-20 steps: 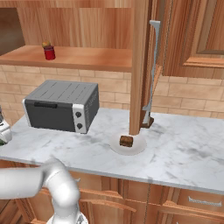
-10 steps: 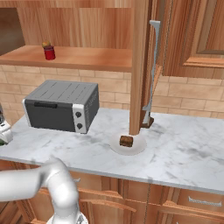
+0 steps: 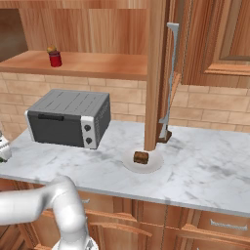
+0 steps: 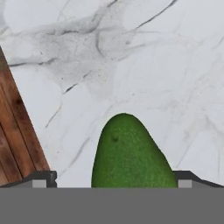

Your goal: Pick the avocado and bread from the counter and place them on the plate. Then pick the jam from the cabinet and place it next to the plate. Lastly close the cabinet door.

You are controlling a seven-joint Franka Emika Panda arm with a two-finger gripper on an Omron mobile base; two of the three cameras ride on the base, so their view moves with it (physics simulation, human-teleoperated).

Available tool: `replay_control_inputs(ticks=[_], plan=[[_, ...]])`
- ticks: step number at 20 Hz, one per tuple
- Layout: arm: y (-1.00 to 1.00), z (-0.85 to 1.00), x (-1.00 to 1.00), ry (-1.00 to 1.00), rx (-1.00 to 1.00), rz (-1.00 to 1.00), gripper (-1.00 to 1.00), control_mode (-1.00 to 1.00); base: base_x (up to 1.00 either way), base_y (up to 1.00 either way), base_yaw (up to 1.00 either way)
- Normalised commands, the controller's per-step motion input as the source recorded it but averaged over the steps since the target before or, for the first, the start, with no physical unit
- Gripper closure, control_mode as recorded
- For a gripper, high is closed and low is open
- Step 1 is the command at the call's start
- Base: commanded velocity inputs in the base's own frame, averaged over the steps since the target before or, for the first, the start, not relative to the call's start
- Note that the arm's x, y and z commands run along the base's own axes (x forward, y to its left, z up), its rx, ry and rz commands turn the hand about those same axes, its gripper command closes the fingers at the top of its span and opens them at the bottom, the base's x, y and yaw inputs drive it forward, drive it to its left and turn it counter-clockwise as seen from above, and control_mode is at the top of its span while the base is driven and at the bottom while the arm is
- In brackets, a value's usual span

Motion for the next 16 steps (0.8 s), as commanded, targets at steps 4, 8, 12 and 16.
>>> replay_control_inputs(ticks=[4, 8, 12, 16], plan=[[0.02, -0.17, 0.08, 0.0, -0.01, 0.0, -1.0, -1.0, 0.0, 0.0, 0.0], [0.0, -0.21, 0.04, 0.0, 0.0, 0.0, -1.0, -1.0, 0.0, 0.0, 0.0], [0.01, -0.26, 0.0, 0.0, -0.02, 0.0, 1.0, -1.0, 0.0, 0.0, 0.0], [0.0, -0.3, 0.0, 0.0, -0.01, 0.0, 1.0, -1.0, 0.0, 0.0, 0.0]])
